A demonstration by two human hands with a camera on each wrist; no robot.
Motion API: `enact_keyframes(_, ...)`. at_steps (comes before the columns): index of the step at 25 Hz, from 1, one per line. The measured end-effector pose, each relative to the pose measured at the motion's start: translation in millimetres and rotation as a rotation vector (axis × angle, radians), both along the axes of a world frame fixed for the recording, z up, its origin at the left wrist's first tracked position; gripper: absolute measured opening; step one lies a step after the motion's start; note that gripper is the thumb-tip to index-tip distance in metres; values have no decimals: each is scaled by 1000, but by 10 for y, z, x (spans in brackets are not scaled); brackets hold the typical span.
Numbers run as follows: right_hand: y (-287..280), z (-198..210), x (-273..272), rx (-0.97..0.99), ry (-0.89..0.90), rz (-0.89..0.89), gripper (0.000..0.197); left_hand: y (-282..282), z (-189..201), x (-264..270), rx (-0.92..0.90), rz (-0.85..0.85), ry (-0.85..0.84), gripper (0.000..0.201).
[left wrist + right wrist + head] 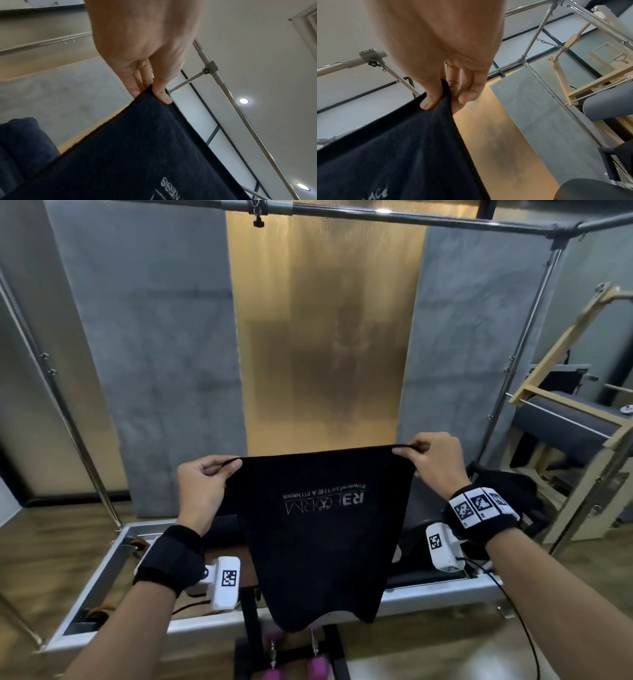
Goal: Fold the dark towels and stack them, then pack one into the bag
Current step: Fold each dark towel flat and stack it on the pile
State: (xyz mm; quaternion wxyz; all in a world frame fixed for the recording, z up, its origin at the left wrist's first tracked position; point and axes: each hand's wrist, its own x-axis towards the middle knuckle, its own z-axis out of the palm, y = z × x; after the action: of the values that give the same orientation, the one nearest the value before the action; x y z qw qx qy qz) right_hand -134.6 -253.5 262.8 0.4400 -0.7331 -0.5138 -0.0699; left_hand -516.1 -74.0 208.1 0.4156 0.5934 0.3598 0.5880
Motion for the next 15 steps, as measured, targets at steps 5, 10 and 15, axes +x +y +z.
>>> enact_keyframes(5,32,-153,127,9,154,-49,18,19,-66,96,95,70,115,27)
enact_keyframes(10,191,-330,188,79,593,-22,20,99,-147,343,31,157,71,8)
enact_keyframes(15,776,-598,317,115,853,193,16,465,-391,814,-178,33,-30,11)
